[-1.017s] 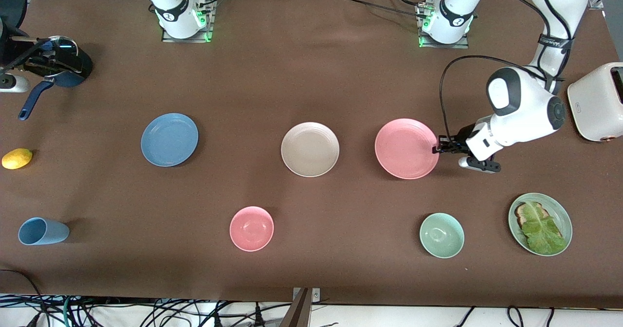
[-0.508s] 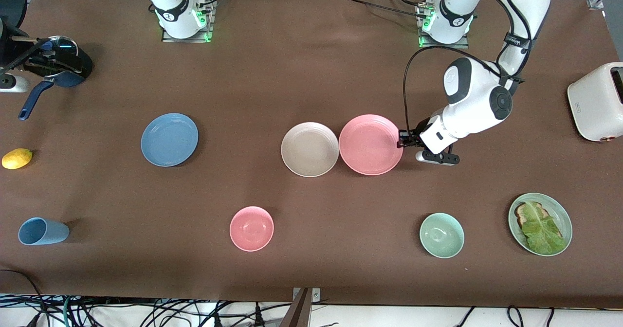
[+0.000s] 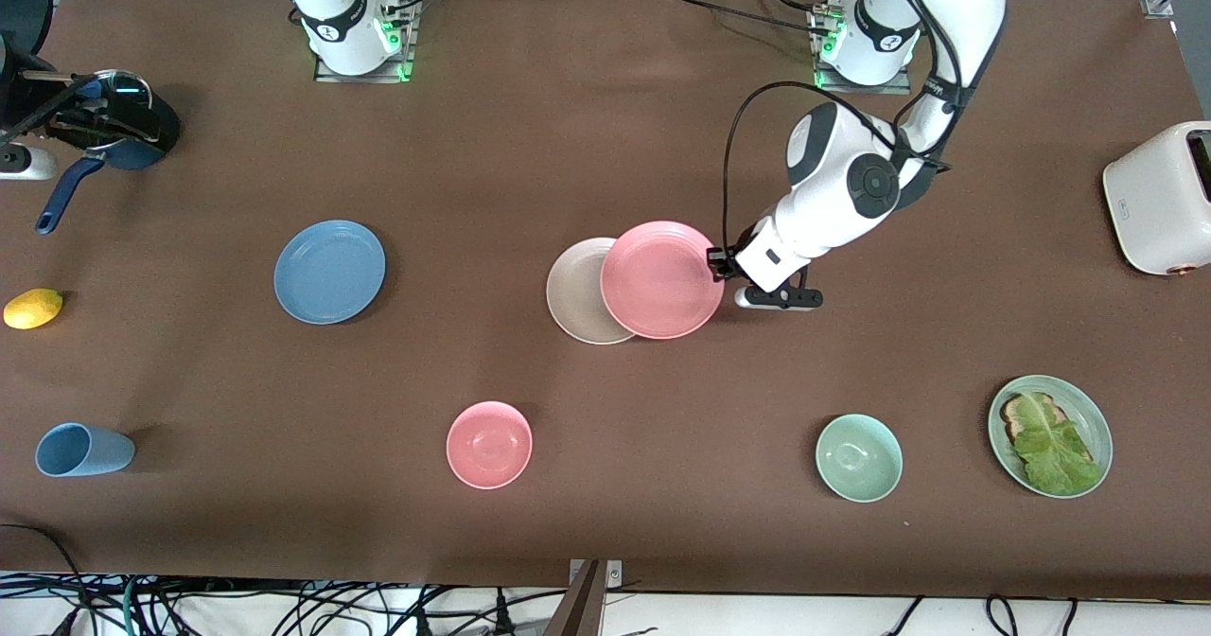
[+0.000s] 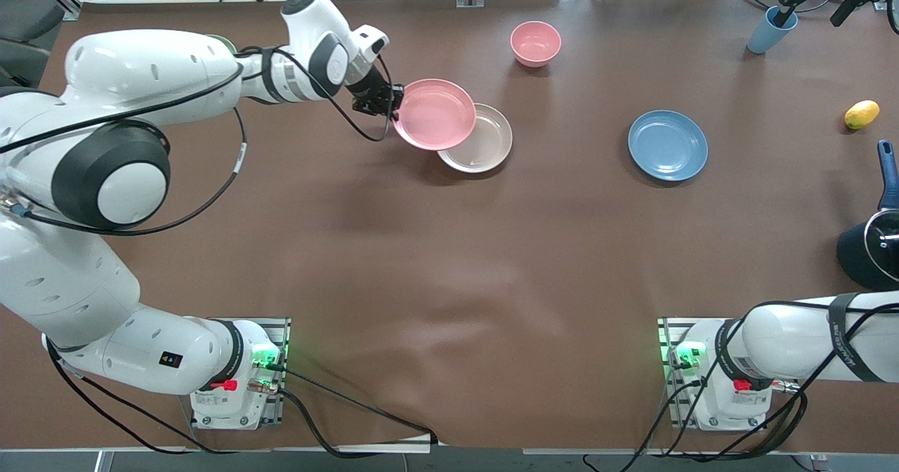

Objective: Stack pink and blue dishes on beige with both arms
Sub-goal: 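Carry the pink plate with the left gripper onto the beige plate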

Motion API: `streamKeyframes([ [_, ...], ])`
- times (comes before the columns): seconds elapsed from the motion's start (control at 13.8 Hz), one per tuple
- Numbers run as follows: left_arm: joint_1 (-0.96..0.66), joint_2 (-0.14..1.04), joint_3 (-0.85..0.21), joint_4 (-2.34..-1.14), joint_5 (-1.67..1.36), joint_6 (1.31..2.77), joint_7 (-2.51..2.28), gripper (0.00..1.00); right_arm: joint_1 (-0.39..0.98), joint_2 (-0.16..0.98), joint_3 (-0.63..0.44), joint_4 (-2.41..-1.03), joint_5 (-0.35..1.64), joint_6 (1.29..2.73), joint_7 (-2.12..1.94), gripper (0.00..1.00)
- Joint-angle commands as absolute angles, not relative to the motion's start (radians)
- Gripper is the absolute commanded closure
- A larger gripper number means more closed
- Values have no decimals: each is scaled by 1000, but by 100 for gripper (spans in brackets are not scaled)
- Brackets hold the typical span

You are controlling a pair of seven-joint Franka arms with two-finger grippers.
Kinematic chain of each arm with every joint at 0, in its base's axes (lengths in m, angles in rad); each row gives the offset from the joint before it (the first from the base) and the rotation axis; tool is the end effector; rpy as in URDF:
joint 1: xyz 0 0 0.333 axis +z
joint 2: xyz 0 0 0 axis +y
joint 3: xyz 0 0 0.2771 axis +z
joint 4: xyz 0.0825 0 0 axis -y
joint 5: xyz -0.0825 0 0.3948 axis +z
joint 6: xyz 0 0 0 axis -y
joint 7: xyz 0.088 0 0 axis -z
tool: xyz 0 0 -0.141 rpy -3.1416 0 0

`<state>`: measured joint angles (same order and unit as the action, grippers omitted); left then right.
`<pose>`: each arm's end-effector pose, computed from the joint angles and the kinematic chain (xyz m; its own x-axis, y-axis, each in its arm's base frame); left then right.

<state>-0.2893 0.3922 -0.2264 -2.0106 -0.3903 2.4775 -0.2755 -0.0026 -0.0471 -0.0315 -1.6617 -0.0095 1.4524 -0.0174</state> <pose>0.5263 -0.3081 0.1947 0.9949 0.0675 -0.0749 0.0886 -0.9401 0.3292 0.5311 -0.0198 0.5254 0.9867 -0.0171 -0.1616 -0.0165 -0.9999 0.0052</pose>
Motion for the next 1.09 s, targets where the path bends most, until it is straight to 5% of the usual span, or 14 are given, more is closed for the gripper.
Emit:
streamKeyframes([
  [0.0, -360, 457, -203, -1951, -365, 2511, -369, 100, -9, -55, -29, -1667, -6, 1454, -18, 0],
  [0.51, -538, 535, -120, -1894, -353, 2580, -506, 100, -9, -55, -29, -1667, -8, 1454, -18, 0],
  [1.02, -543, 548, -112, -1917, -327, 2603, -509, 100, -9, -55, -29, -1667, -8, 1456, -18, 0],
])
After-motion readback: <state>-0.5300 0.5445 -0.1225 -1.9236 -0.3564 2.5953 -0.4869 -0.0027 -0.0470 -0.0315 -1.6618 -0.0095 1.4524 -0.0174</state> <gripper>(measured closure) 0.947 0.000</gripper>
